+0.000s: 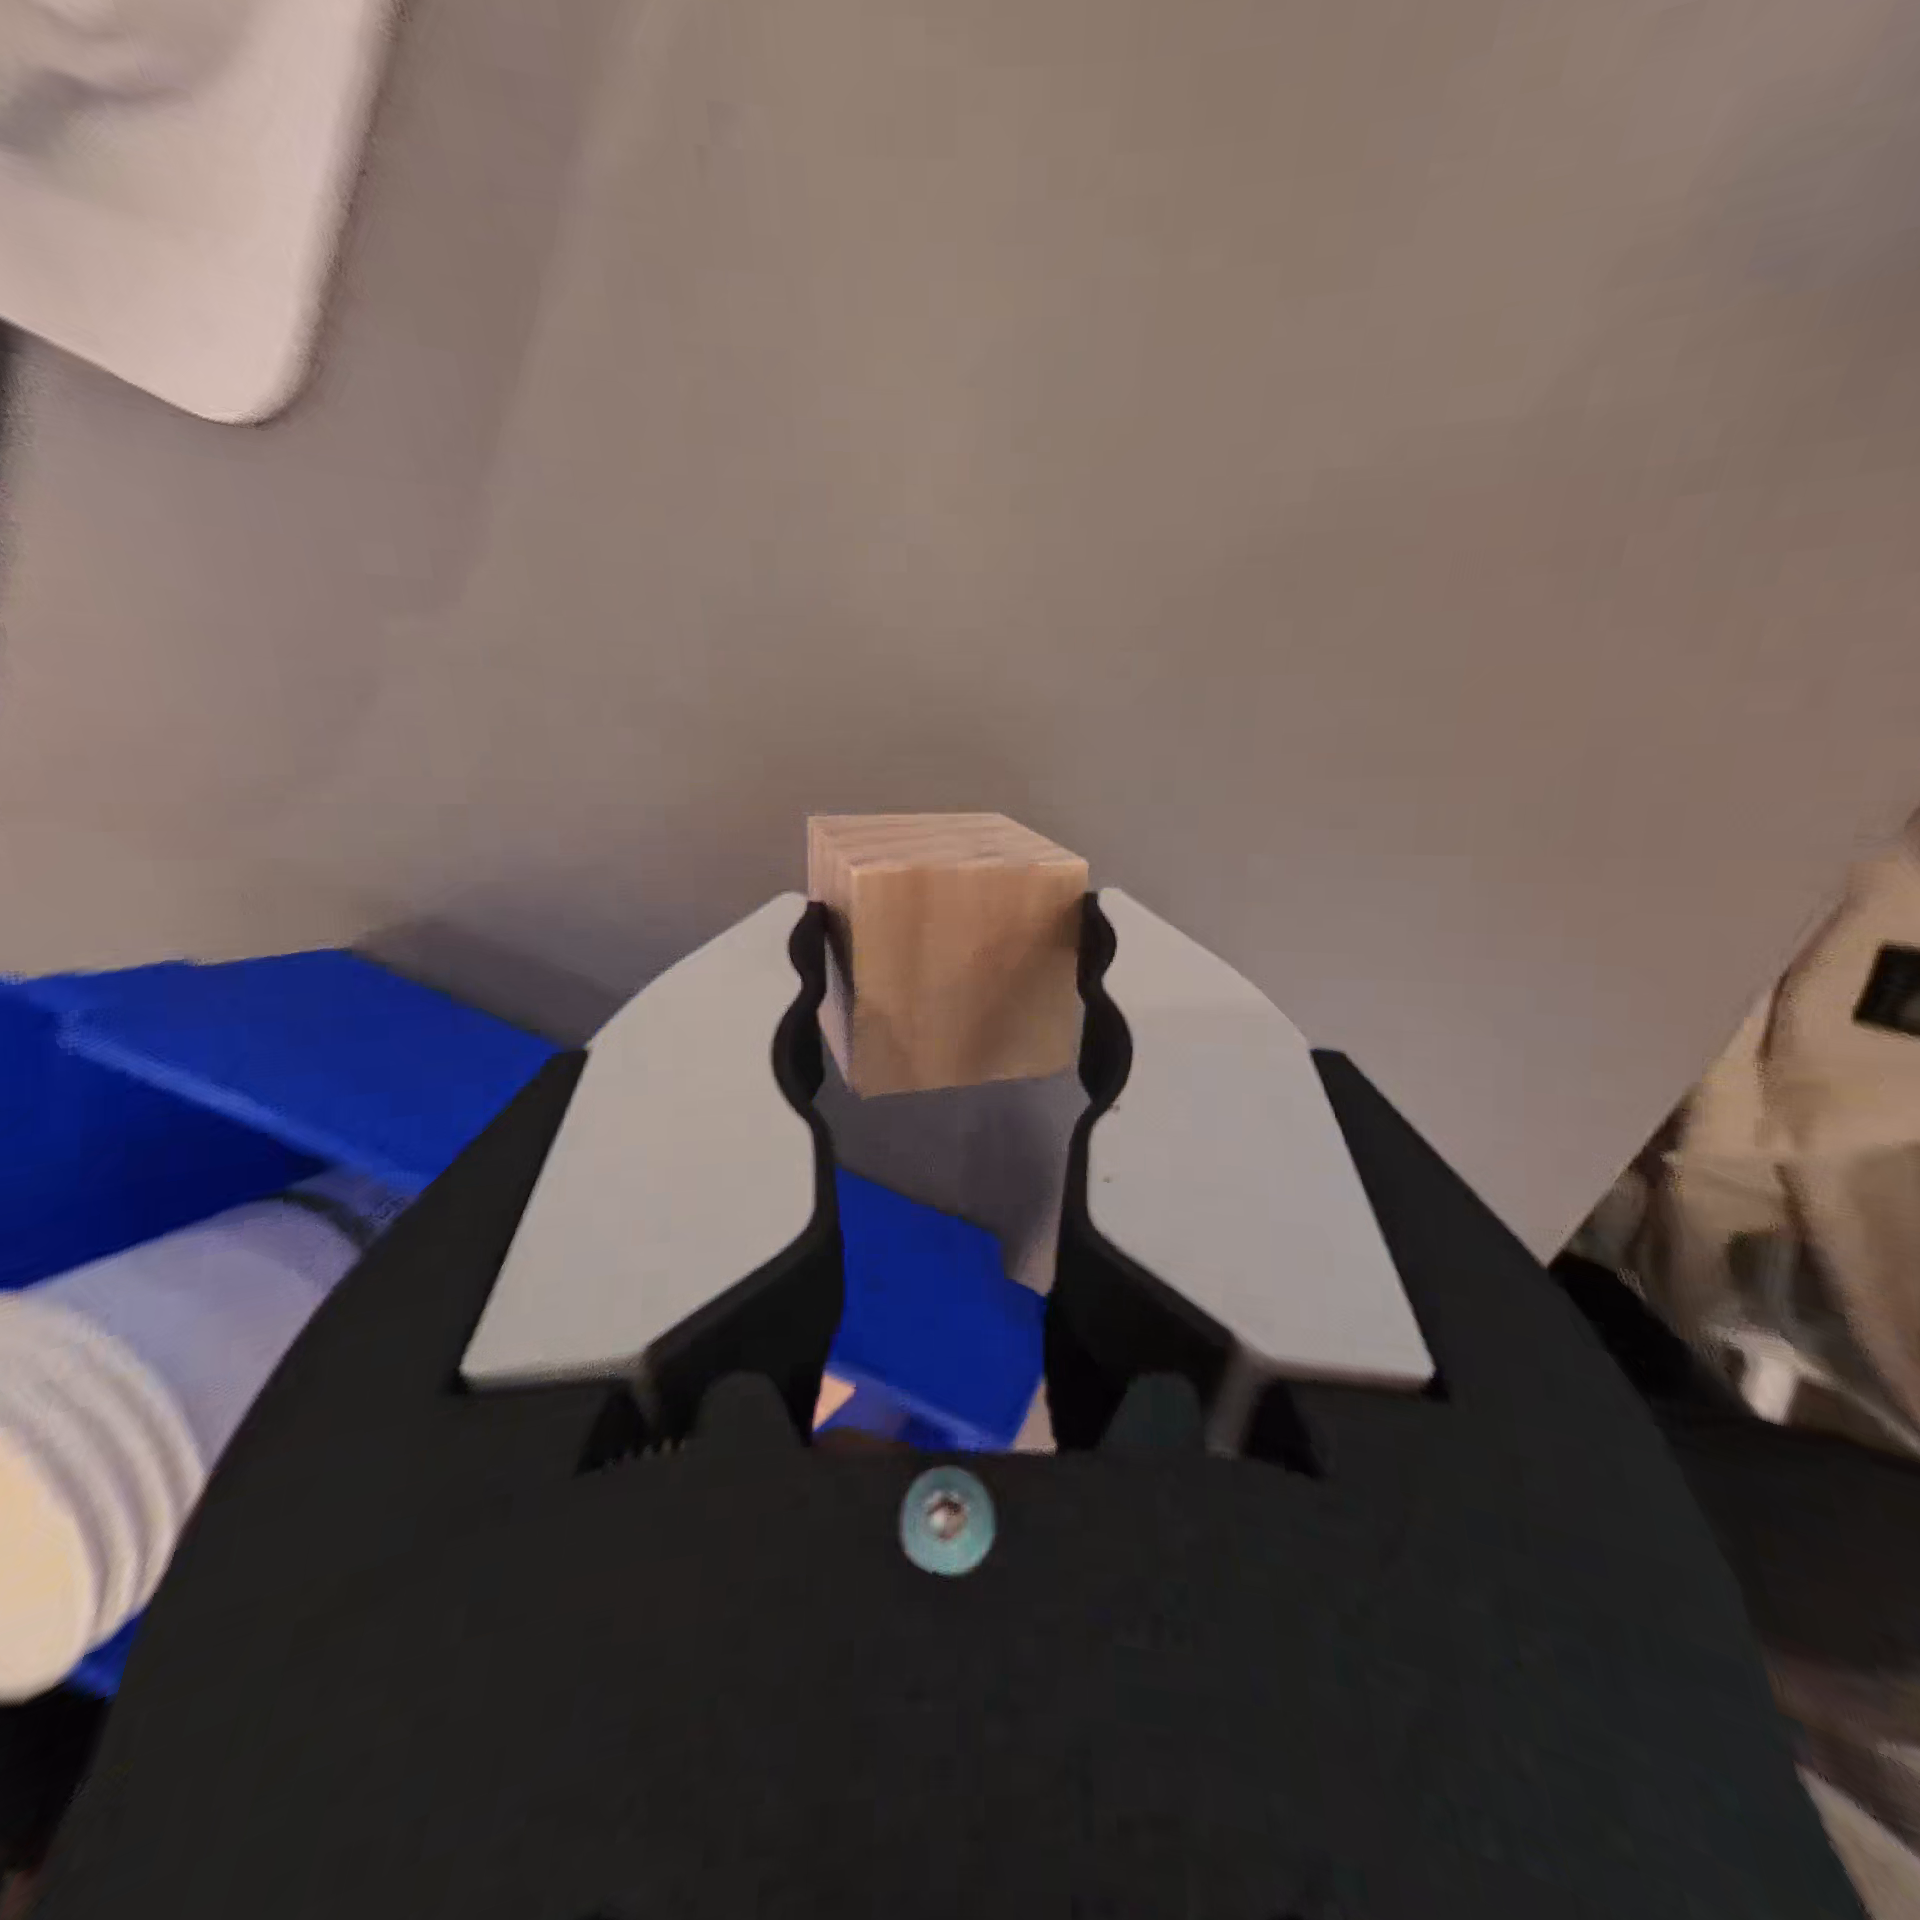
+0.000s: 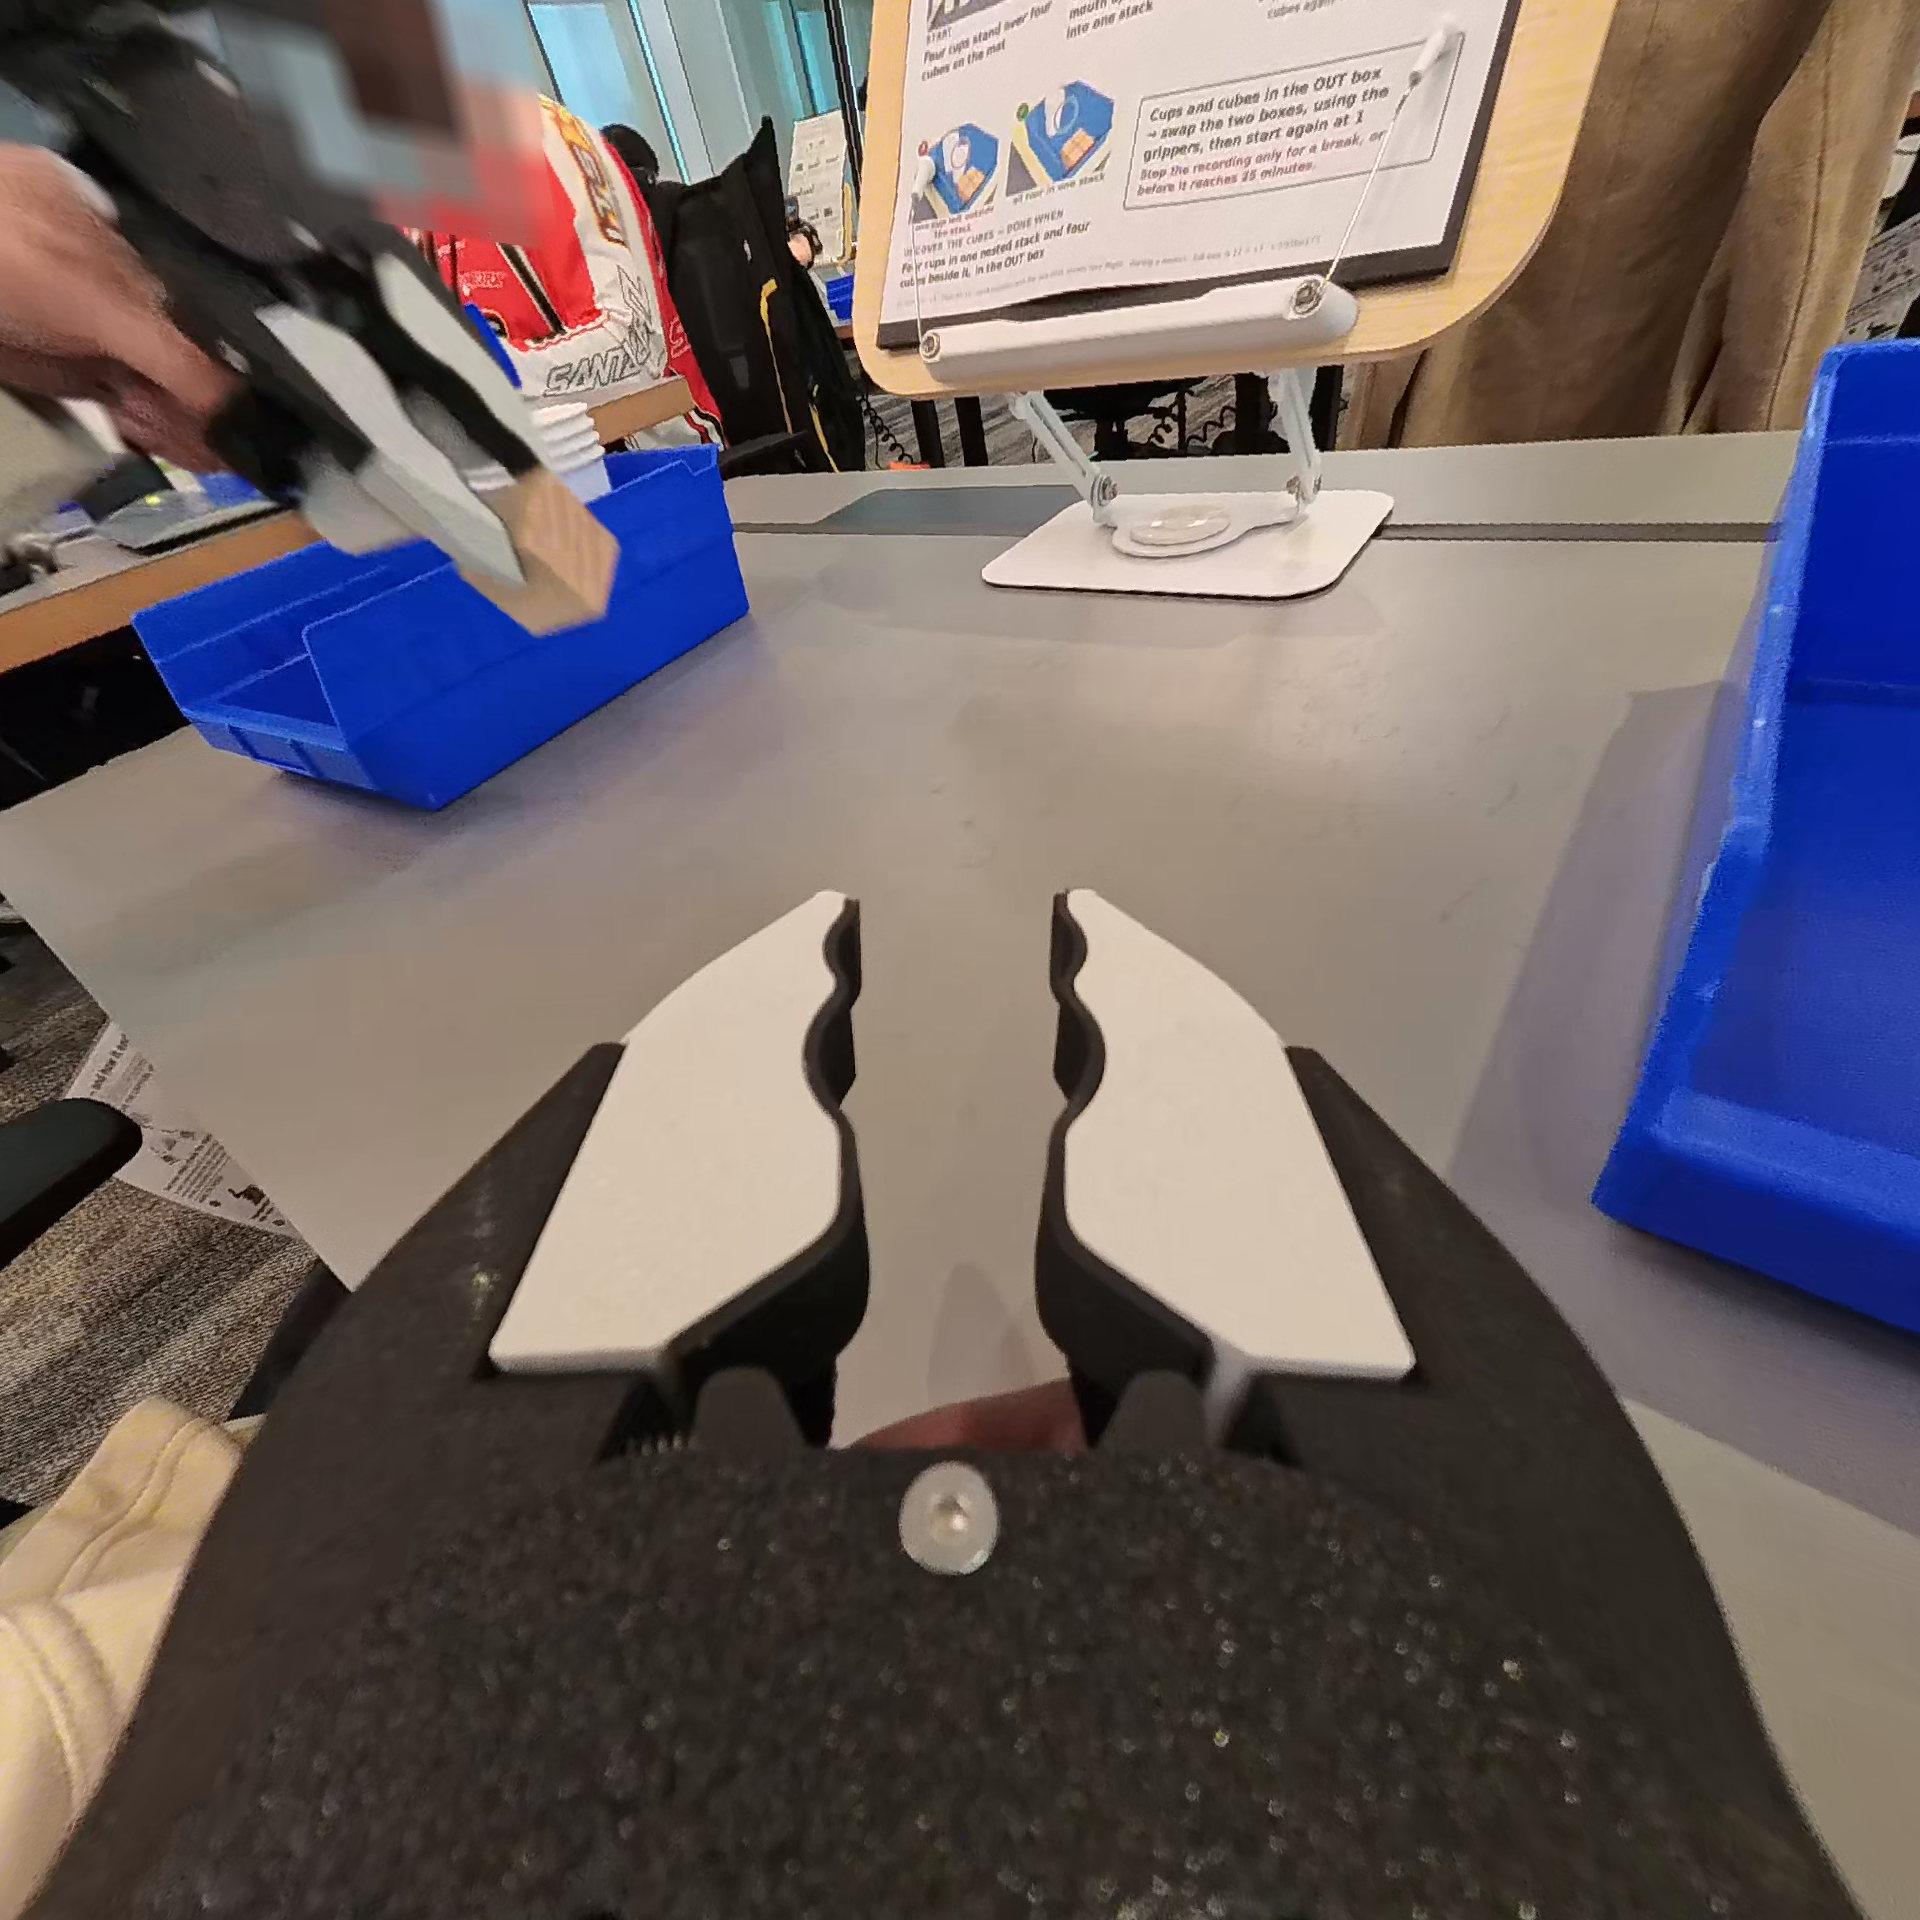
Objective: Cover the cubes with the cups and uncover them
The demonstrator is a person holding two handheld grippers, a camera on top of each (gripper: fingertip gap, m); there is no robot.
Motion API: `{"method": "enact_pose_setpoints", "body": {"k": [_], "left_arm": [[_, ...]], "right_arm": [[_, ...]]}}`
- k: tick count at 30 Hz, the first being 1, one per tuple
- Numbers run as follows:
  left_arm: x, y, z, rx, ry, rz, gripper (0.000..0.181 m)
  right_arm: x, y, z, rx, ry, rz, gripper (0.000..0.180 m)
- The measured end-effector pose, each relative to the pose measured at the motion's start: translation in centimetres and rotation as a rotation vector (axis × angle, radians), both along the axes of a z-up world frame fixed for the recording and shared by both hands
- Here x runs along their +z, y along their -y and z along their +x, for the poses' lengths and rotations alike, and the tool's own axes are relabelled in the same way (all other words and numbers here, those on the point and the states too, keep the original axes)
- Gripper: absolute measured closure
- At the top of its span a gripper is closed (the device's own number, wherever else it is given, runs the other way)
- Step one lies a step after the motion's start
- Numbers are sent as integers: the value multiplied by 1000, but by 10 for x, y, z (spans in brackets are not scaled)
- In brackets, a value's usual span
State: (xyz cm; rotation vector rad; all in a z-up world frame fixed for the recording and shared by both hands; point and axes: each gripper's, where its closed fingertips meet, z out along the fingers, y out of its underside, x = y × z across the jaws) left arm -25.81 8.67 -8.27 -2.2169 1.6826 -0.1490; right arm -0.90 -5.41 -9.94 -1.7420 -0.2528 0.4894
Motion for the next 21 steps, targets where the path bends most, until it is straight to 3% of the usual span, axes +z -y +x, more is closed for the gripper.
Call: {"method": "enact_pose_setpoints", "body": {"k": [3,7,12,21], "left_arm": [[-43,-22,-2,88,-75,-149,135],[-67,-45,-3,463,43,-330,135],[-90,-41,-15,566,12,-320,135],[-88,-36,-17,598,2,-288,127]], "right_arm": [[-2,0,-1,3,6,-5,145],[-5,-1,-5,14,9,-15,145],[-5,1,-7,25,8,-18,145],[-1,2,-4,20,7,-7,145]]}}
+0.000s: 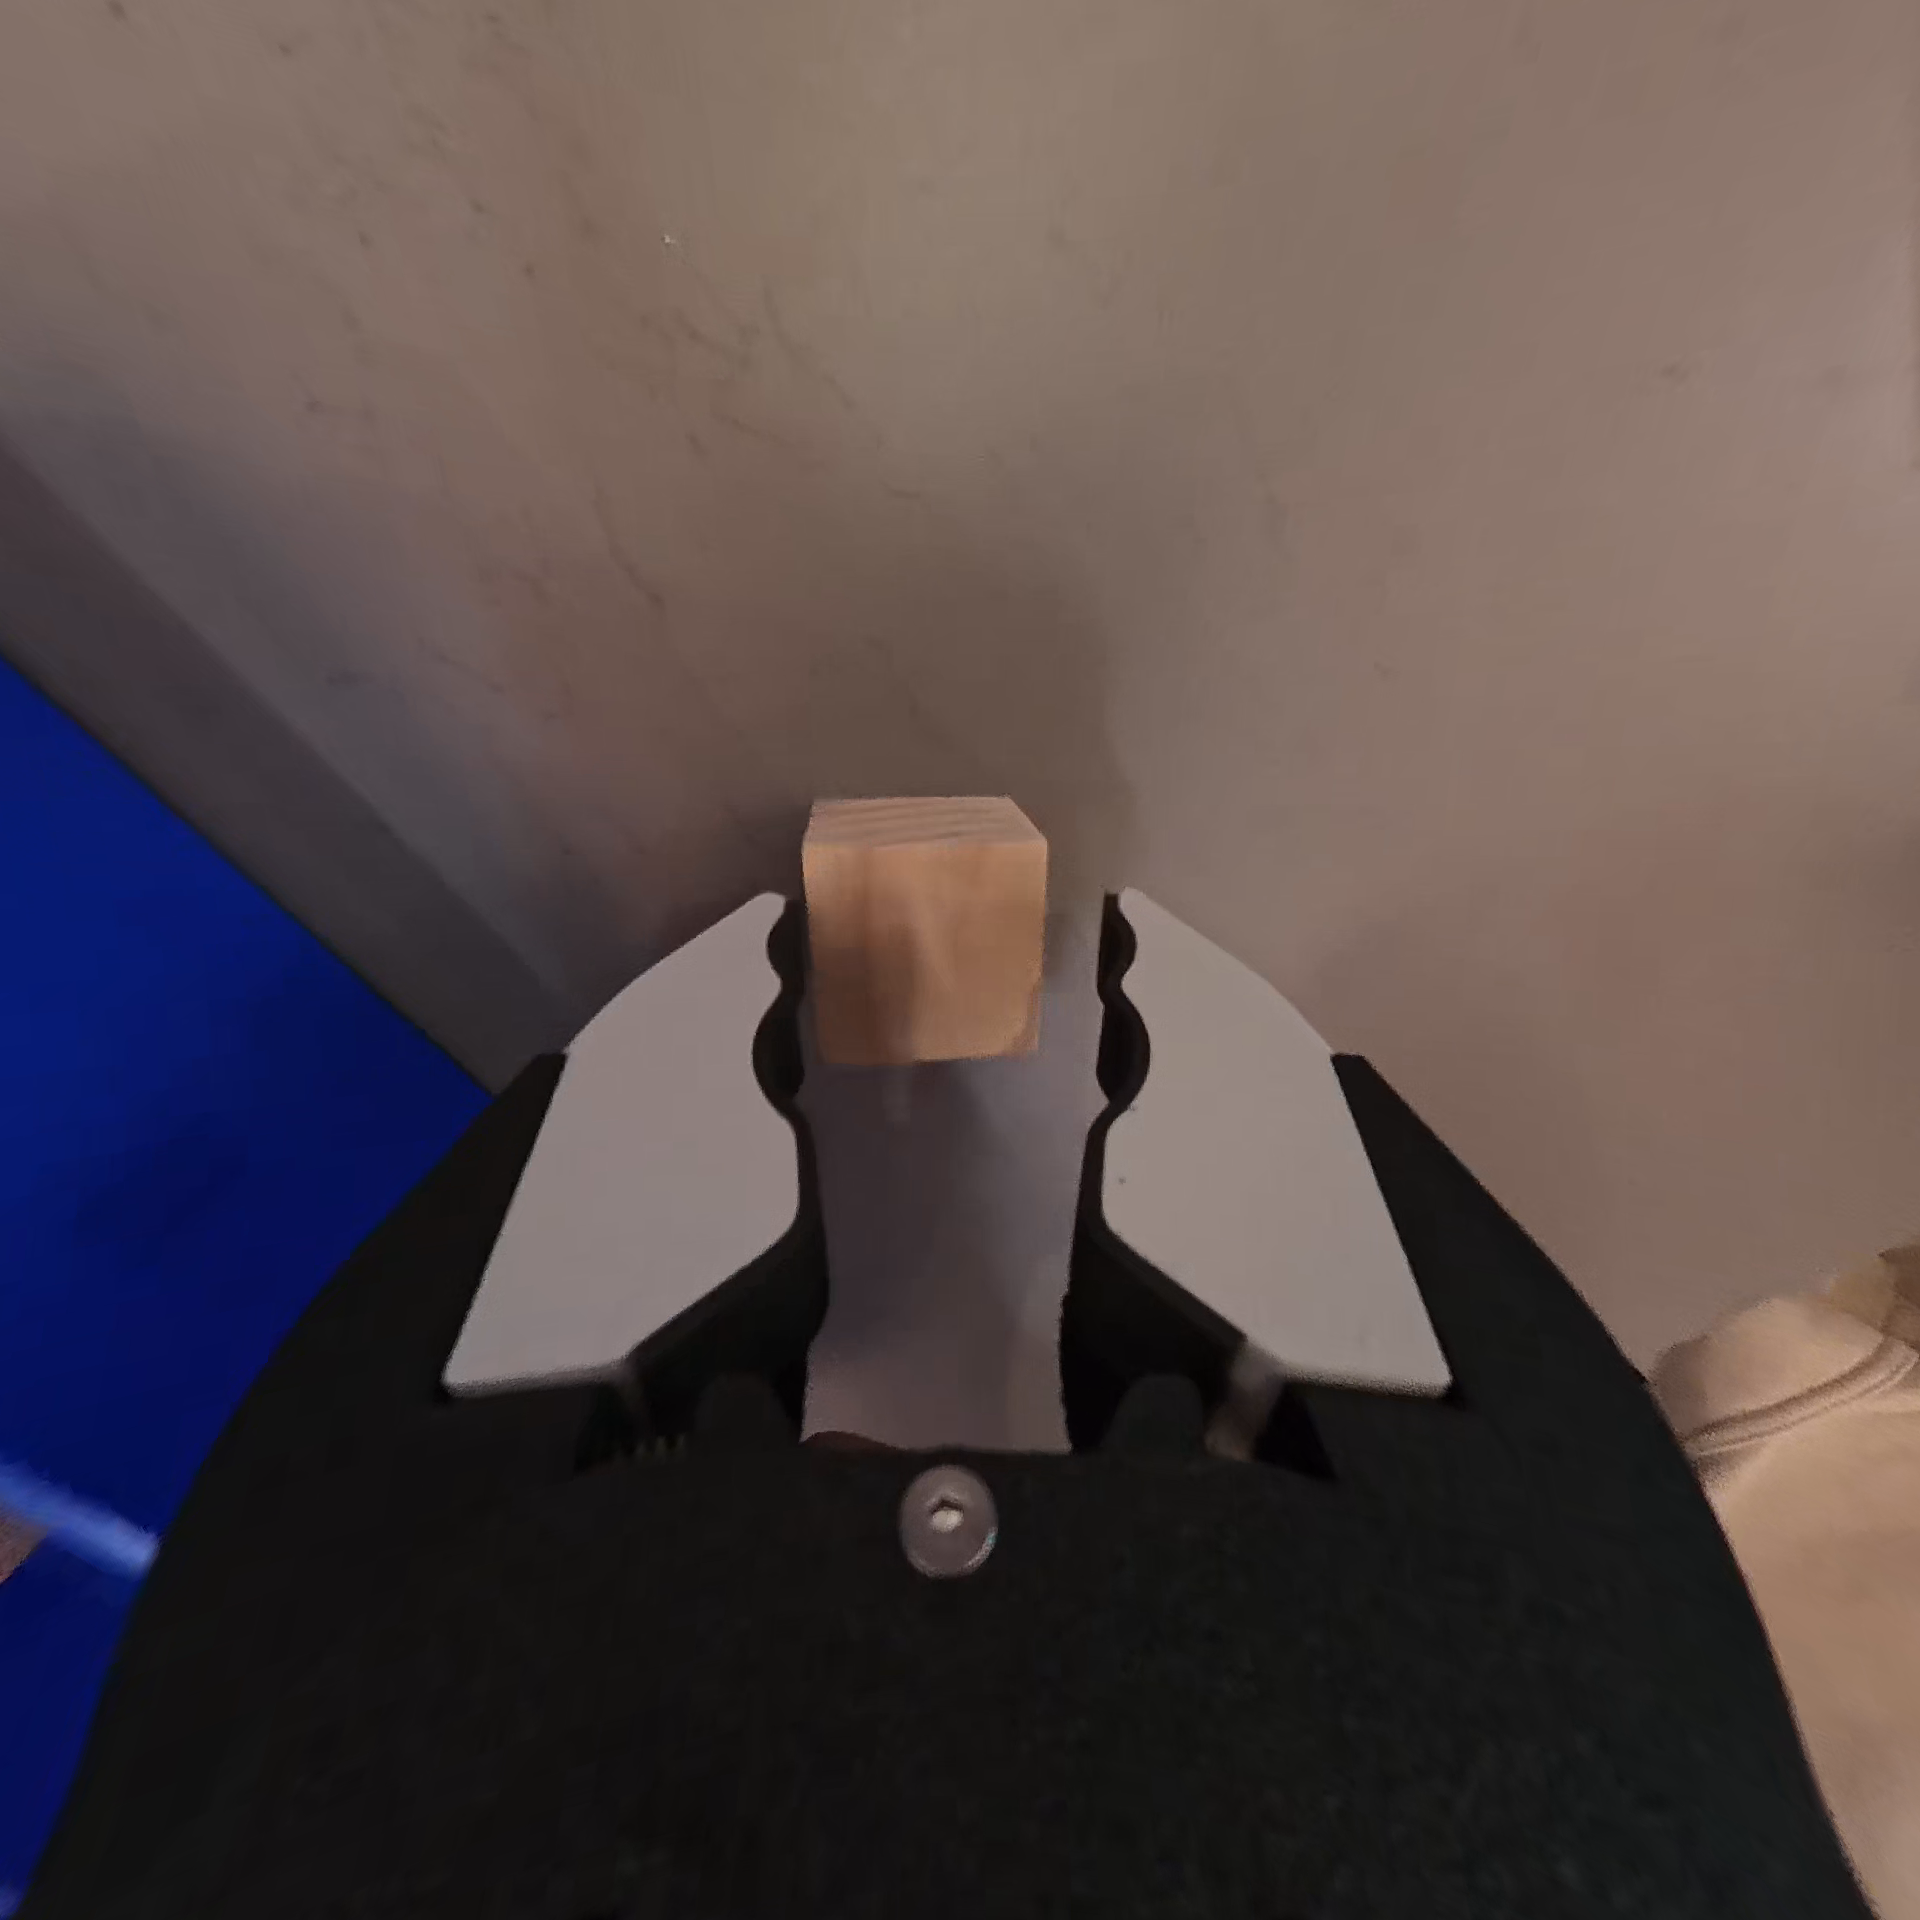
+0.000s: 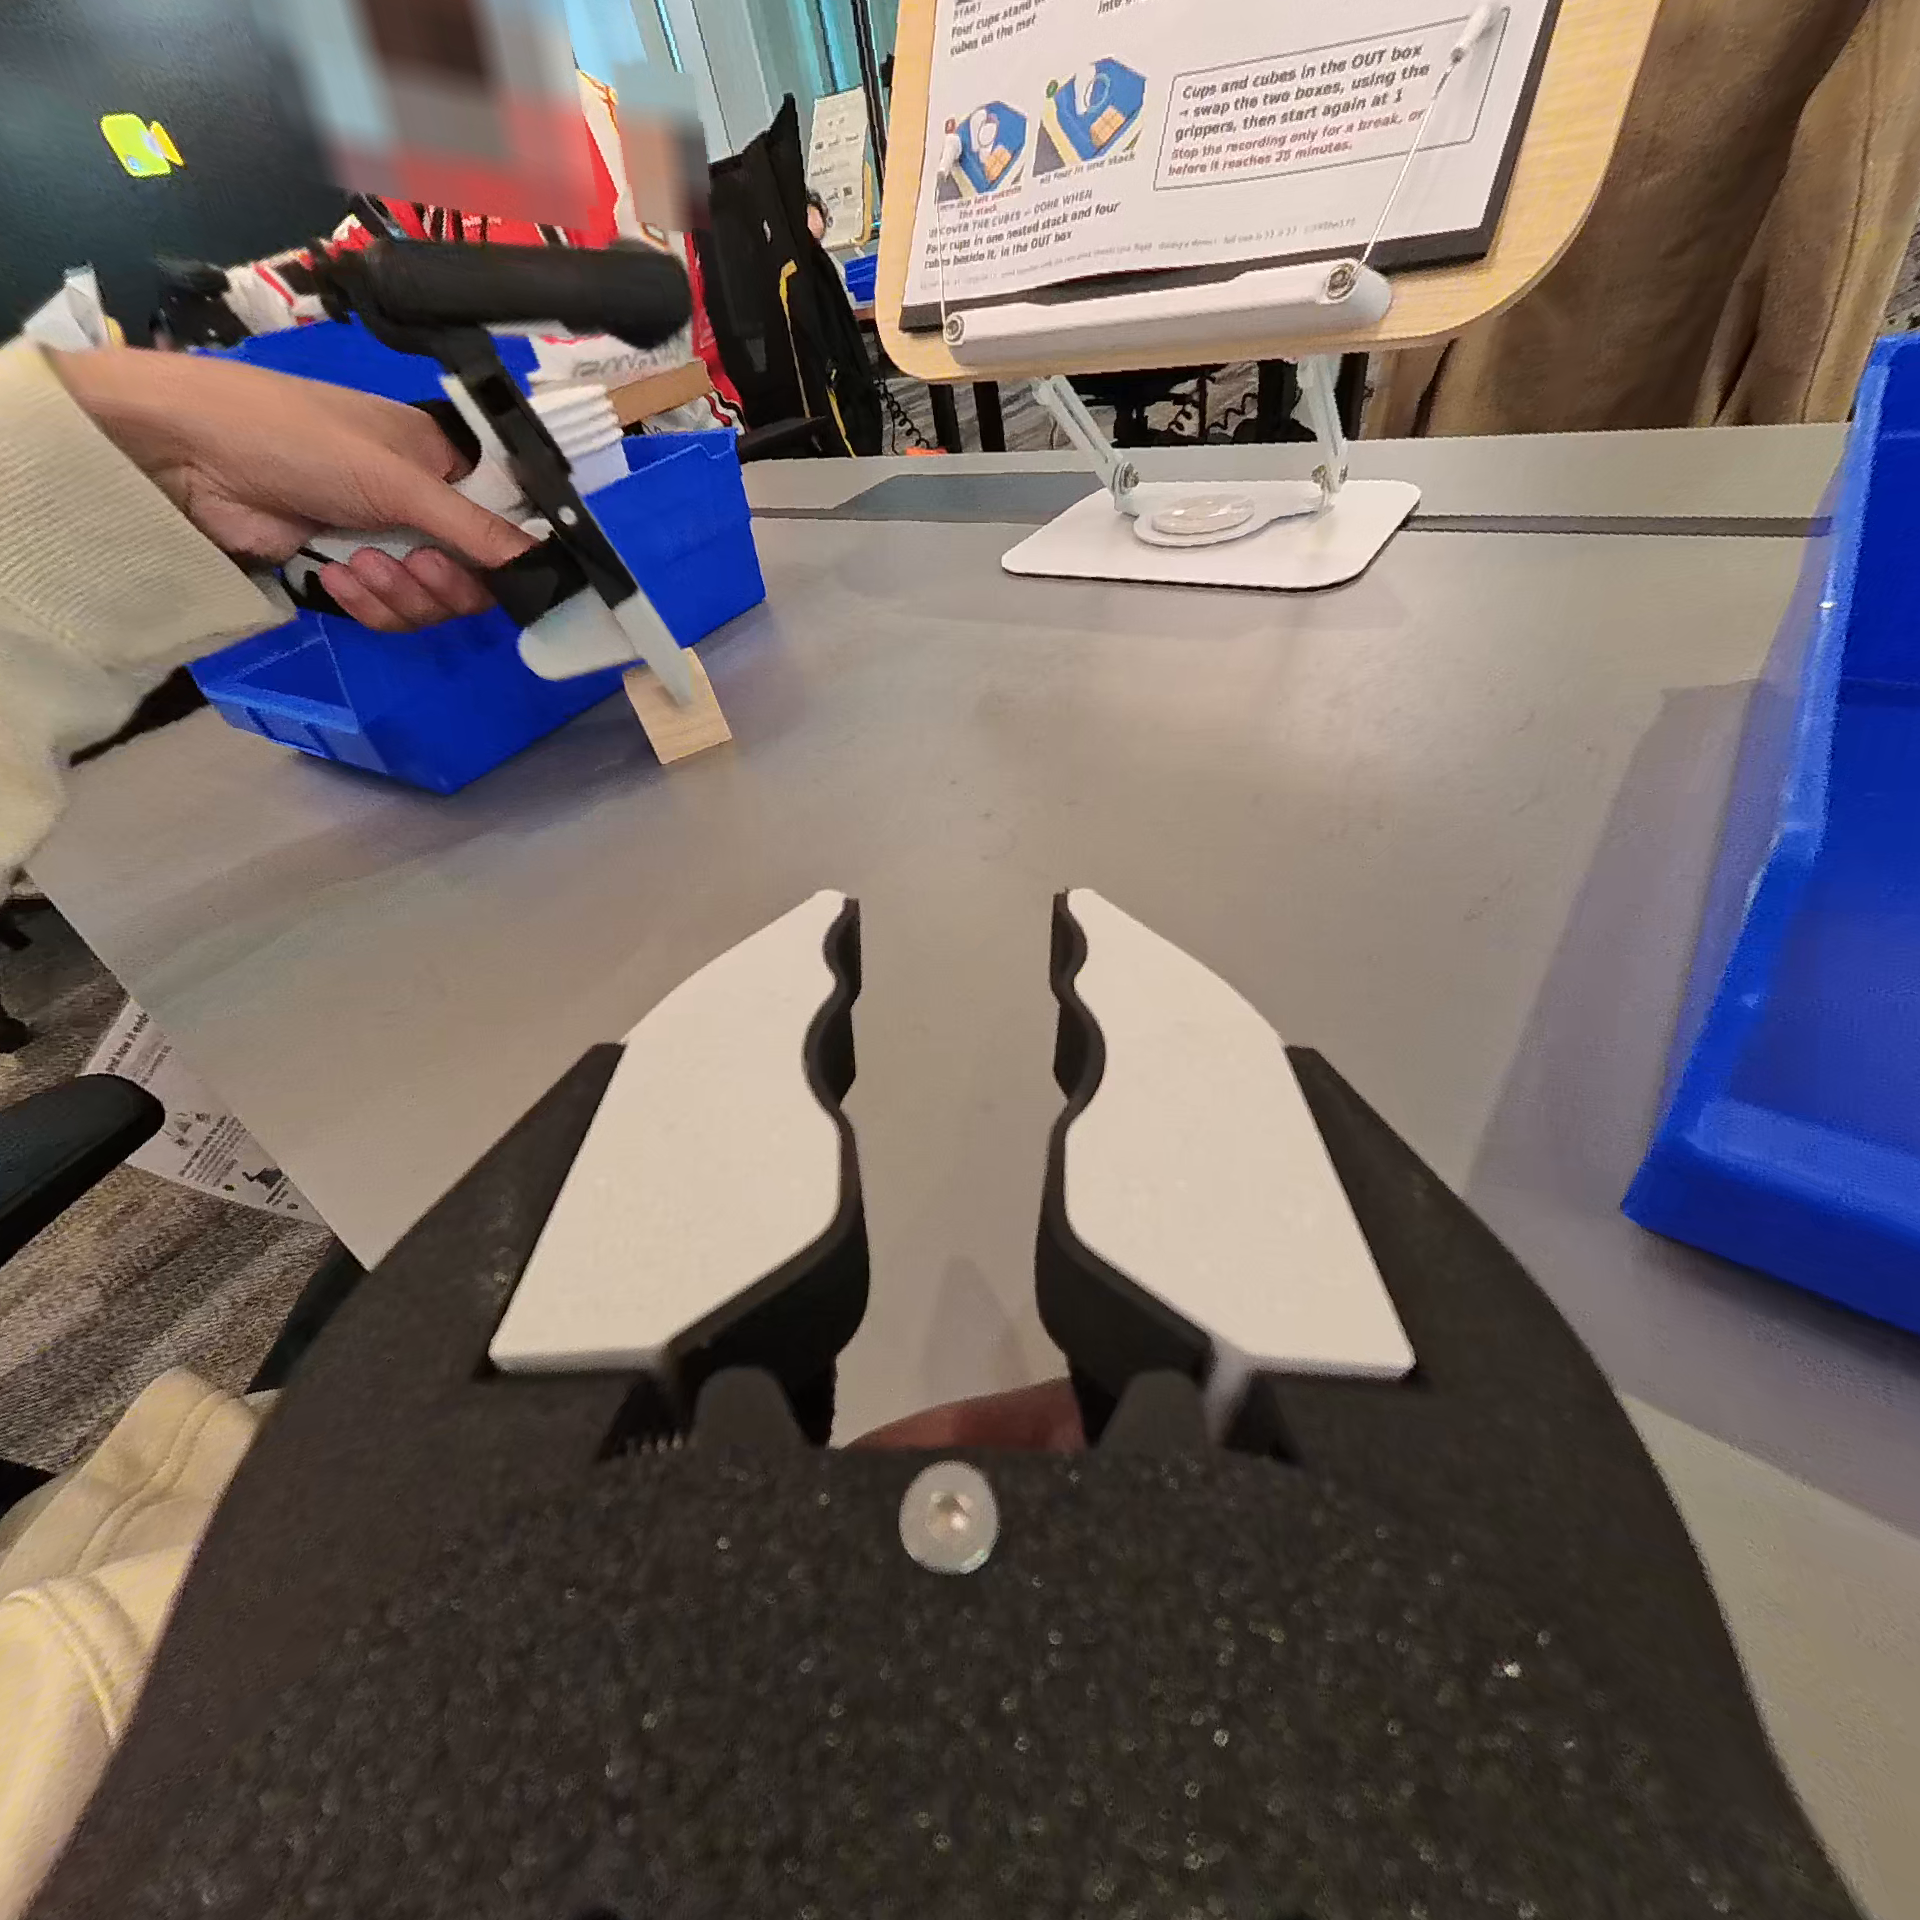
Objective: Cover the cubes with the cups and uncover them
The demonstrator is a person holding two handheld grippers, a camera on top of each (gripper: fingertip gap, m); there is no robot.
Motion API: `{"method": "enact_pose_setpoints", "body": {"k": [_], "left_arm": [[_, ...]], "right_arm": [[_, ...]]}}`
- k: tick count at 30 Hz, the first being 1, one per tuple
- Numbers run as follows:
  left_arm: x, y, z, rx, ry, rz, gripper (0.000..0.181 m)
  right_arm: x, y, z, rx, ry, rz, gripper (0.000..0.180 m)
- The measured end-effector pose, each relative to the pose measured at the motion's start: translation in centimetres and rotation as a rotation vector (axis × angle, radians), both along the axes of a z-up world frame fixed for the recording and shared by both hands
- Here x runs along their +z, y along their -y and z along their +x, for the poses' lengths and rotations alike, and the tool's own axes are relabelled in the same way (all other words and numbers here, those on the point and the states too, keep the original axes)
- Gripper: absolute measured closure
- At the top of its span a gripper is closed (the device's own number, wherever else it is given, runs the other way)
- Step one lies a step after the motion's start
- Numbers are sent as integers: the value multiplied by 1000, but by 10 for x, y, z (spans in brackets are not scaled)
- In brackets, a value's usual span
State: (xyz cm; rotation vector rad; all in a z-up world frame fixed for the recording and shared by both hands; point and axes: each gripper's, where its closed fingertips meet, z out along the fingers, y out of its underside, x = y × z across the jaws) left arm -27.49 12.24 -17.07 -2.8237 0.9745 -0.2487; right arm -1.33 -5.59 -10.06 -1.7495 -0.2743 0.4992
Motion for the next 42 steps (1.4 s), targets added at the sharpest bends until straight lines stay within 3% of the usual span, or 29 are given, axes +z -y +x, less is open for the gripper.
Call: {"method": "enact_pose_setpoints", "body": {"k": [2,5,7,9,14,19,25,26,30,32,36,39,42], "left_arm": [[25,-2,-2,5,34,78,127],[91,3,-26,16,99,287,131],[128,1,-68,99,84,433,133],[139,0,-117,171,25,475,135],[72,-21,-201,246,-177,266,121],[25,-44,-234,268,-281,126,120],[-6,-37,-237,232,-278,12,124],[-7,-38,-241,219,-307,32,135],[27,-32,-225,176,-185,71,135],[69,-28,-205,71,-132,178,135],[150,15,-99,-408,57,391,135],[154,41,-21,-701,43,432,135],[121,41,30,-850,-47,363,135]], "right_arm": [[0,0,1,1,-5,-2,145],[-1,-1,2,-3,-2,-4,145],[-3,-1,1,-1,-2,-8,145],[-4,-1,-2,7,4,-13,145],[-4,0,-10,19,33,-5,145],[-12,-3,-11,12,71,-15,145],[-12,-4,-8,12,53,-26,145],[-12,-4,-7,11,54,-25,145],[-11,-4,-7,11,50,-22,145],[-12,-4,-8,13,53,-26,145],[-12,-4,-8,13,56,-22,145],[-12,-3,-9,14,62,-21,145],[-10,-2,-9,16,65,-13,146]]}}
